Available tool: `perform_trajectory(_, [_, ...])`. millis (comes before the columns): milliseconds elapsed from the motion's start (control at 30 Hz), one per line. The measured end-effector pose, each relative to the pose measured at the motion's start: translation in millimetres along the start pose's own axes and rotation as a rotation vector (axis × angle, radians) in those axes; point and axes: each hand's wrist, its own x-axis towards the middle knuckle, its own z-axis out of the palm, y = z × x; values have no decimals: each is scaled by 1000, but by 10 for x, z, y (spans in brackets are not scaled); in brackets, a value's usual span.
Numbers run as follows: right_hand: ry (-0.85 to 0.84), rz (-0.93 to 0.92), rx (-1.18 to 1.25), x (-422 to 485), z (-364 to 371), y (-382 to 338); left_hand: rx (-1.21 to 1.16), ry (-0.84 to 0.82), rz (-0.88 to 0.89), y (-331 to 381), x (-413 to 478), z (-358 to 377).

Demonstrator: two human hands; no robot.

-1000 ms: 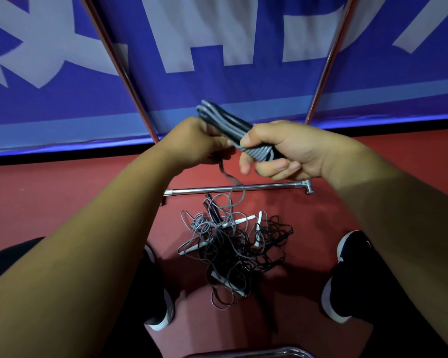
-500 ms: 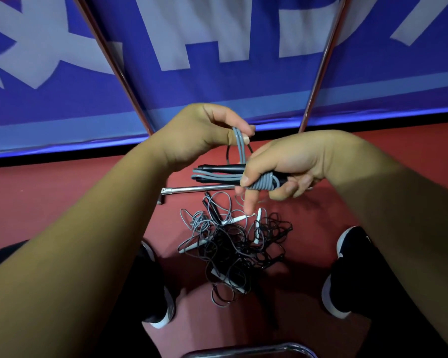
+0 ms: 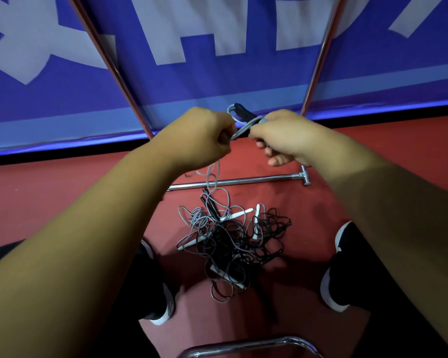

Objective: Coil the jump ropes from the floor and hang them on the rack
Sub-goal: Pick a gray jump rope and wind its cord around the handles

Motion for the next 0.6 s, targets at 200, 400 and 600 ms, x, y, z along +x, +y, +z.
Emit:
perform_trajectory(200, [-76, -9, 156, 7, 39, -26, -235, -165, -263, -39, -39, -38])
perform_trajectory(400, [-254, 19, 379, -60, -48, -101, -360, -131, -368, -18, -39, -45])
perform_trajectory(600, [-212, 34, 389, -63, -21, -94, -216, 88, -414, 57, -46, -55])
